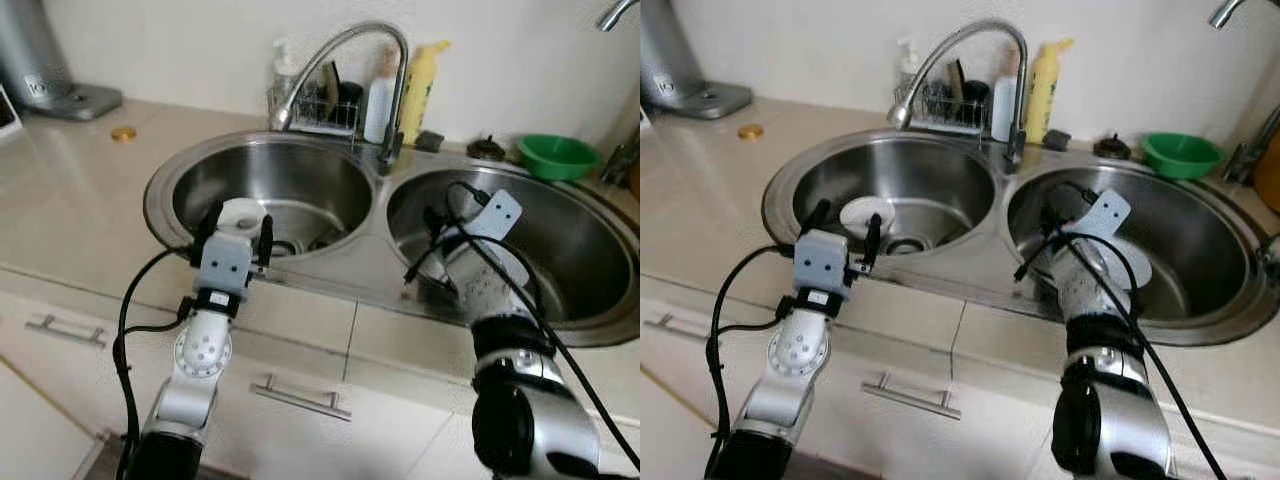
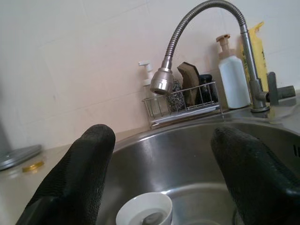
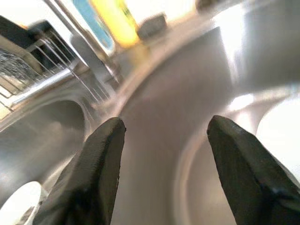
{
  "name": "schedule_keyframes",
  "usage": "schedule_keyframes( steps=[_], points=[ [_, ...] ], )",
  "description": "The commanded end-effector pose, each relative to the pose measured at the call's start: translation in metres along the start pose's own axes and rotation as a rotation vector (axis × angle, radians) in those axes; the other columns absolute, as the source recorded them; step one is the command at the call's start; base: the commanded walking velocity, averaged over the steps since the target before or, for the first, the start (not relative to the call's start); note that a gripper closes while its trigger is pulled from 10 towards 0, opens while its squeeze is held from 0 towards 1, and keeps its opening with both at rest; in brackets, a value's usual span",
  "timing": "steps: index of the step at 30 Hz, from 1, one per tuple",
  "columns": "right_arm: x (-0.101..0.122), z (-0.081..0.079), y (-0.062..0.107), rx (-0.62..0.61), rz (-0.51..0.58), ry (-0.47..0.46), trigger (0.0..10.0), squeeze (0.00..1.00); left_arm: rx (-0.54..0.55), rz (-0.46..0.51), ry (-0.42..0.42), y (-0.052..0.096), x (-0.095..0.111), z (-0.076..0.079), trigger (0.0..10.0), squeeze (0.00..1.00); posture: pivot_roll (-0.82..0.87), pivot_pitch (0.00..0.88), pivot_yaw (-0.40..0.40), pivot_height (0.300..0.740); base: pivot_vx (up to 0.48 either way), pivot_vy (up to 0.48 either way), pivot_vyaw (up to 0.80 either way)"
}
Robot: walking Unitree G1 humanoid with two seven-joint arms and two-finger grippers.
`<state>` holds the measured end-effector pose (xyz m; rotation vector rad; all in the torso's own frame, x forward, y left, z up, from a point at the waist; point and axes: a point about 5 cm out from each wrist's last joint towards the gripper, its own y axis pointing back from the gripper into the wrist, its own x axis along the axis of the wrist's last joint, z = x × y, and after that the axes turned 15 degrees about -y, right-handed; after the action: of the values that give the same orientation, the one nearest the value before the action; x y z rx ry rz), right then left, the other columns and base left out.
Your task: Kitchen organization
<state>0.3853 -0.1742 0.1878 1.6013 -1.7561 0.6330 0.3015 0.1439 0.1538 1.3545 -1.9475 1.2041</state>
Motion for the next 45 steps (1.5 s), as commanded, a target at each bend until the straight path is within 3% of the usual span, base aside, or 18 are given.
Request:
schedule_keyframes(
  steps=[1, 2, 3, 4, 8, 11, 17, 26, 45],
  points=[
    [0.009, -0.011, 0.006, 0.076, 0.086, 0.129, 10.0, 1.00, -0.010, -0.006, 0.009, 0.002, -0.002, 0.001, 10.0, 0.00, 0.08, 0.000, -0.023, 0.740, 0.000, 0.000, 0.00],
    [0.010, -0.015, 0.010, 0.113, 0.124, 0.210, 10.0, 1.00, -0.015, -0.008, 0.008, 0.003, -0.002, 0.002, 10.0, 0.00, 0.08, 0.000, -0.023, 0.740, 0.000, 0.000, 0.00],
    [0.009, -0.018, 0.014, 0.148, 0.152, 0.276, 10.0, 0.87, -0.019, -0.011, 0.007, 0.003, -0.003, 0.002, 10.0, 0.00, 0.08, 0.000, -0.022, 0.740, 0.000, 0.000, 0.00],
    [0.006, -0.019, 0.019, 0.183, 0.169, 0.345, 10.0, 0.01, -0.025, -0.014, 0.008, 0.004, -0.003, 0.003, 10.0, 0.00, 0.08, 0.000, -0.022, 0.740, 0.000, 0.000, 0.00],
    [-0.008, -0.015, 0.039, 0.284, 0.209, 0.508, 10.0, 0.00, -0.034, -0.011, 0.029, 0.008, -0.003, 0.004, 10.0, 0.00, 0.08, 0.000, -0.022, 0.740, 0.000, 0.000, 0.00],
    [-0.016, -0.013, 0.051, 0.336, 0.222, 0.522, 10.0, 0.00, -0.026, -0.007, 0.037, 0.009, -0.002, 0.002, 10.0, 0.00, 0.08, 0.000, -0.022, 0.740, 0.000, 0.000, 0.00],
    [-0.019, -0.020, 0.073, 0.435, 0.350, 0.549, 10.0, 0.00, 0.021, 0.063, 0.039, 0.004, 0.009, -0.006, 10.0, 0.00, 0.08, 0.000, -0.021, 0.740, 0.000, 0.411, 0.00],
    [-0.012, -0.027, 0.081, 0.449, 0.461, 0.540, 10.0, 0.00, 0.029, 0.082, 0.042, 0.001, 0.013, -0.008, 10.0, 0.00, 0.08, 0.000, -0.021, 0.740, 0.000, 0.480, 0.00],
    [-0.021, -0.022, 0.086, 0.467, 0.447, 0.584, 10.0, 0.00, 0.022, 0.078, 0.049, 0.002, 0.012, -0.006, 10.0, 0.00, 0.07, 0.000, -0.022, 0.740, 0.000, 0.480, 0.00]
  ],
)
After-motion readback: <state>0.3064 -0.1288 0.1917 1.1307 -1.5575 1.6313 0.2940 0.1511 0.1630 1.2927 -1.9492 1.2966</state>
